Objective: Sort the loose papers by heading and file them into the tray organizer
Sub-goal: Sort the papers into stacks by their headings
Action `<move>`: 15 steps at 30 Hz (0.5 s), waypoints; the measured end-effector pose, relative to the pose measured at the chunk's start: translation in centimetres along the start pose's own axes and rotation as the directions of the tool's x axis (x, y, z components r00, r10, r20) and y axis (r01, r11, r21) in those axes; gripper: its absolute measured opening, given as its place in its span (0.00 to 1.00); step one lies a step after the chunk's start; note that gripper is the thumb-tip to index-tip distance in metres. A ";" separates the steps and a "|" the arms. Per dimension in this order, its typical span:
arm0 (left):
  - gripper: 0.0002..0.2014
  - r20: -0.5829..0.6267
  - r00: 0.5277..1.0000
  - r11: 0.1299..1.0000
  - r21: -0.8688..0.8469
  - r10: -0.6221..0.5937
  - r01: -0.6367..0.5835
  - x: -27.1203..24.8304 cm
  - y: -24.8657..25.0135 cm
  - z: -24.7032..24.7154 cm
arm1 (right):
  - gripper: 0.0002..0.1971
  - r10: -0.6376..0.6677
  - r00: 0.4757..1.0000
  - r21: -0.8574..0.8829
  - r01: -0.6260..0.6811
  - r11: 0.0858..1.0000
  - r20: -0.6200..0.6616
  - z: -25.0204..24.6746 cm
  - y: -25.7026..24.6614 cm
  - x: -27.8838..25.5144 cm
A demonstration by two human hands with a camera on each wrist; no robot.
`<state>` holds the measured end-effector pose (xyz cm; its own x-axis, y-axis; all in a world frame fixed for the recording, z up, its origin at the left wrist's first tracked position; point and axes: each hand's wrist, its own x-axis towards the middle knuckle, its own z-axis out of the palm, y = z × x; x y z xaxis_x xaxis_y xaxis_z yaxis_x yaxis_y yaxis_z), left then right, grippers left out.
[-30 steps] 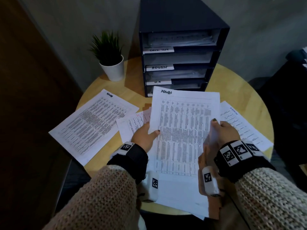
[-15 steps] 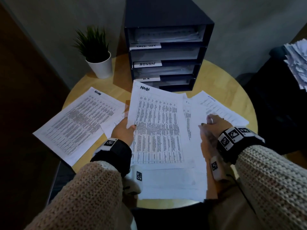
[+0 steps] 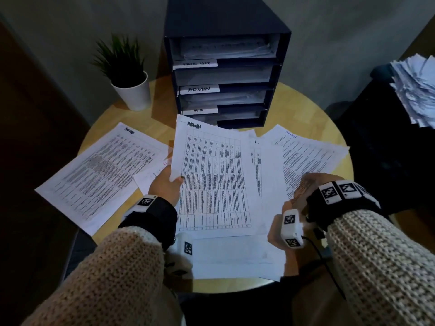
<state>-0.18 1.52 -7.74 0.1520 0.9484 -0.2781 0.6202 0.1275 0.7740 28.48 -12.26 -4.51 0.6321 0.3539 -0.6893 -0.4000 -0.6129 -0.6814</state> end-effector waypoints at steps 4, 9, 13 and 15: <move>0.23 -0.002 1.000 0.999 0.034 0.026 -0.026 0.2 -0.1 0.0 | 0.13 -0.089 0.988 -0.197 0.062 0.978 -0.127 1.3 -1.1 -0.7; 0.23 0.026 1.000 0.999 0.040 -0.006 0.005 0.5 -0.2 -0.3 | 0.15 -0.399 0.856 -0.248 0.329 0.911 -0.330 1.0 -1.6 -1.5; 0.24 -0.003 1.000 1.000 0.003 -0.006 0.006 0.4 -0.2 -0.1 | 0.16 -0.564 0.750 -0.249 0.507 0.825 -0.344 1.1 -3.5 -3.4; 0.24 0.011 1.000 1.000 0.007 -0.025 0.025 0.4 -0.3 -0.1 | 0.16 -0.582 0.743 -0.230 0.535 0.813 -0.330 1.0 -4.6 -4.4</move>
<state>-0.40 1.91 -7.98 0.1446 0.9418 -0.3036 0.6293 0.1492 0.7627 26.85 -10.28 1.41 0.9215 0.3868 -0.0349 0.1652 -0.4716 -0.8662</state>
